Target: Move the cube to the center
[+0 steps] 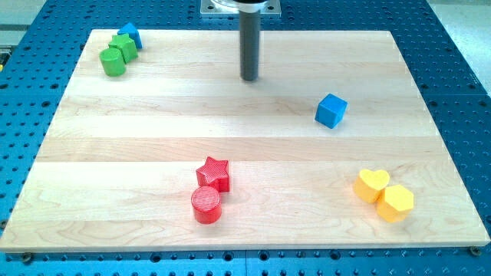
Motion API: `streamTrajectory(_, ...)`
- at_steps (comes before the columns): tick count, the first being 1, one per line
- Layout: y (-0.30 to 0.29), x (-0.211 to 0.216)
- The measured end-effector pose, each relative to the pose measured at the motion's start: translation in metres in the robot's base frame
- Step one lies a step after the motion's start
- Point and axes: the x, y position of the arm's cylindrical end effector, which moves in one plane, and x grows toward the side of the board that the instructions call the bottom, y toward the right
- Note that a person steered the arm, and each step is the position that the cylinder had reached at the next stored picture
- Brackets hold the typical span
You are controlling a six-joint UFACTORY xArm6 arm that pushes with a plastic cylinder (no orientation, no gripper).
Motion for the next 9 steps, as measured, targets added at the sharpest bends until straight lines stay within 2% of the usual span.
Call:
streamTrajectory(1, 0.115, 0.039)
streamTrajectory(2, 0.199, 0.071)
streamTrajectory(3, 0.164, 0.099)
streamTrajectory(4, 0.068, 0.114)
streamTrajectory(5, -0.036, 0.089)
streamTrajectory(7, 0.025, 0.117)
streamTrajectory(8, 0.054, 0.095)
streamTrajectory(9, 0.017, 0.064)
